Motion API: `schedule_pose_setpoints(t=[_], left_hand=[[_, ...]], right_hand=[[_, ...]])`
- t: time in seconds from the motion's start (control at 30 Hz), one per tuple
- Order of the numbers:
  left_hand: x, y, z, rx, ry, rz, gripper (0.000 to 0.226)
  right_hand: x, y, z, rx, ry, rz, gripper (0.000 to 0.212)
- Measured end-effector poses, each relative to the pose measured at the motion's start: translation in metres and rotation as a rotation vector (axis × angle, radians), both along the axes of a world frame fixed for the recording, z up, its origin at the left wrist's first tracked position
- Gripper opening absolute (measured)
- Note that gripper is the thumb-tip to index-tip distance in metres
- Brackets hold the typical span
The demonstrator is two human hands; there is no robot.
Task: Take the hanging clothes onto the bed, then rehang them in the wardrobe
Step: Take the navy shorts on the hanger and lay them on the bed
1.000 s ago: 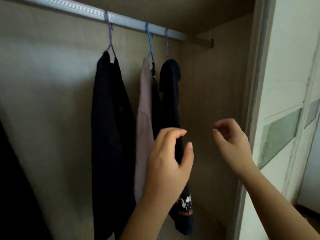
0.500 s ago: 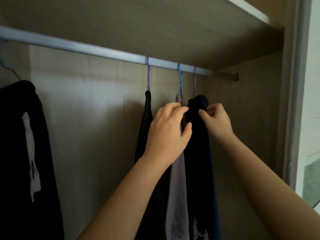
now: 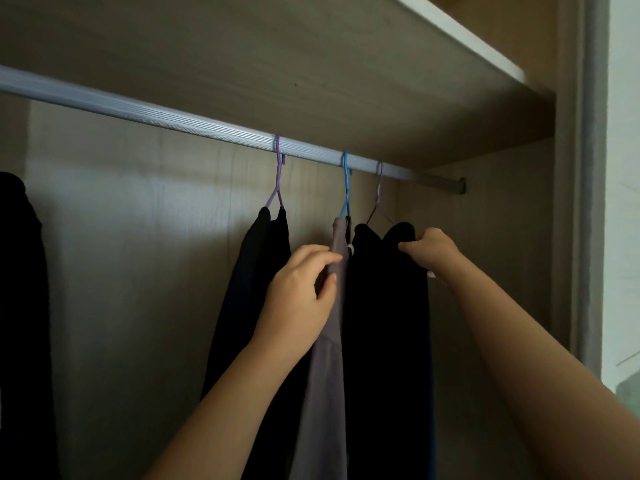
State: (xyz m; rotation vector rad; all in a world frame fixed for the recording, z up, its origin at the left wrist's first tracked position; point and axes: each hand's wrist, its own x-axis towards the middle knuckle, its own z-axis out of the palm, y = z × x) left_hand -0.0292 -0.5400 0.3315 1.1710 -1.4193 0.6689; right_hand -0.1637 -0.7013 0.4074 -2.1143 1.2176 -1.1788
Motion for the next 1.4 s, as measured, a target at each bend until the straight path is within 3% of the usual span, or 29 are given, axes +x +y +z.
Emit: schedule_pose_setpoints(t=[0.13,0.37,0.5,0.63,0.77,0.87,1.0,1.27,1.4], left_hand=[[0.004,0.001,-0.004,0.003,0.024,0.011,0.025],[0.006,0.003,-0.007,0.043,0.020,0.027,0.028],[0.005,0.003,-0.009,0.045,0.038,0.015,0.029],[0.000,0.001,-0.013,0.064,0.065,-0.011,0.030],[-0.011,0.006,-0.021,0.072,0.067,-0.012,0.033],[-0.026,0.015,-0.029,0.031,0.006,-0.004,0.033],[-0.050,0.028,-0.038,-0.031,-0.010,-0.177,0.035],[-0.118,0.041,-0.084,0.070,0.091,-0.521,0.036],[-0.141,0.056,-0.115,0.096,0.175,-0.594,0.034]], right_hand=[[0.007,-0.008,0.004,-0.011,0.016,-0.042,0.022],[0.008,-0.019,0.004,0.071,-0.401,0.083,0.018],[-0.005,-0.016,0.007,0.021,-0.432,0.099,0.026],[-0.024,-0.005,0.002,-0.050,-0.436,0.100,0.020],[-0.050,0.016,-0.020,-0.090,-0.443,0.072,0.031],[-0.078,0.040,-0.042,-0.059,-0.518,0.092,0.025],[-0.118,0.085,-0.070,-0.047,-0.587,0.097,0.010],[-0.185,0.207,-0.139,0.110,-0.629,0.060,0.014],[-0.226,0.278,-0.170,0.155,-0.629,-0.021,0.016]])
